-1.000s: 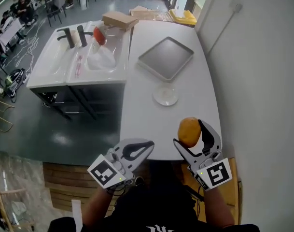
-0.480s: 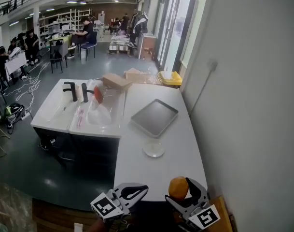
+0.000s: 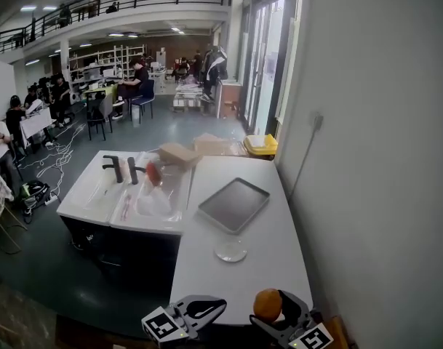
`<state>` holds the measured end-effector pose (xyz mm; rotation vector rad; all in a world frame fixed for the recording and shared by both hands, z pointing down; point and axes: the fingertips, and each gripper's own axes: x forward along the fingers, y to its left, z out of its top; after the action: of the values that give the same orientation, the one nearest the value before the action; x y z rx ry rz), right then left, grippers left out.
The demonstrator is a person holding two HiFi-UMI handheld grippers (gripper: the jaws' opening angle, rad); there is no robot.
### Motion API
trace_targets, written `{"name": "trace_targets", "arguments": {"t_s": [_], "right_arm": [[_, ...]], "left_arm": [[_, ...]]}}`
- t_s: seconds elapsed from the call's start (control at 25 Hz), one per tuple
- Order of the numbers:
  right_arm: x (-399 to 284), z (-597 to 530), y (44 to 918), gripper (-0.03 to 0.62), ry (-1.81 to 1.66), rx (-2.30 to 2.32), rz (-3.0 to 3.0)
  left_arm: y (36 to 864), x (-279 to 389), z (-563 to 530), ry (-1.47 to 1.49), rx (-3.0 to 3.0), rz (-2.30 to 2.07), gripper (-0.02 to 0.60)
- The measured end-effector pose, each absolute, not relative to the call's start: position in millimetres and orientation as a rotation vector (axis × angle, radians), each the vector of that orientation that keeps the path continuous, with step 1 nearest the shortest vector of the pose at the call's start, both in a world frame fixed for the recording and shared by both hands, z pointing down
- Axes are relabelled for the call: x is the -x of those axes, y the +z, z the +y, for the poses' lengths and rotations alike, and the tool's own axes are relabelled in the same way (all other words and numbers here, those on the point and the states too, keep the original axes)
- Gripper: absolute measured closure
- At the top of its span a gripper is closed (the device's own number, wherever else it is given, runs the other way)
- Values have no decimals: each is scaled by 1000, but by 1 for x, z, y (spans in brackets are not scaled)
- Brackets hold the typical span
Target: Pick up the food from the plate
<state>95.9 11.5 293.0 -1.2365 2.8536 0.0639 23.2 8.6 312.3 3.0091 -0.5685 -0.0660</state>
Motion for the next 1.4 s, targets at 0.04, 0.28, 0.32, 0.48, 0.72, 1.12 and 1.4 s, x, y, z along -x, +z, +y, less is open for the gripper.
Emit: {"name": "trace_targets", "arguments": {"t_s": [0.04,0.28,0.32,0.48,0.72,1.12,1.4], "right_arm": [[-99,12,293,212,55,1221,2849],[-121,13,294,212,5,1132,2820],[-124,13,294,212,-4,1117,2815],[-133,17,297,212,-39,1056,2800],[-135,20,301,212,-66,984,2789],[-137,10,297,212,-48,893,2817],[-144,6,295,212,-29,874,2823]], "left_arm": [[308,-33,12,-65,-3017,-557,569],[303,-56,22,-79,-2982,-573,569],[306,-57,22,-58,-2980,-578,569],[306,-65,25,-26,-2996,-592,569],[300,-81,30,-17,-3040,-599,569],[310,-81,25,10,-3034,-701,569],[288,-107,42,-6,-3086,-636,569]]}}
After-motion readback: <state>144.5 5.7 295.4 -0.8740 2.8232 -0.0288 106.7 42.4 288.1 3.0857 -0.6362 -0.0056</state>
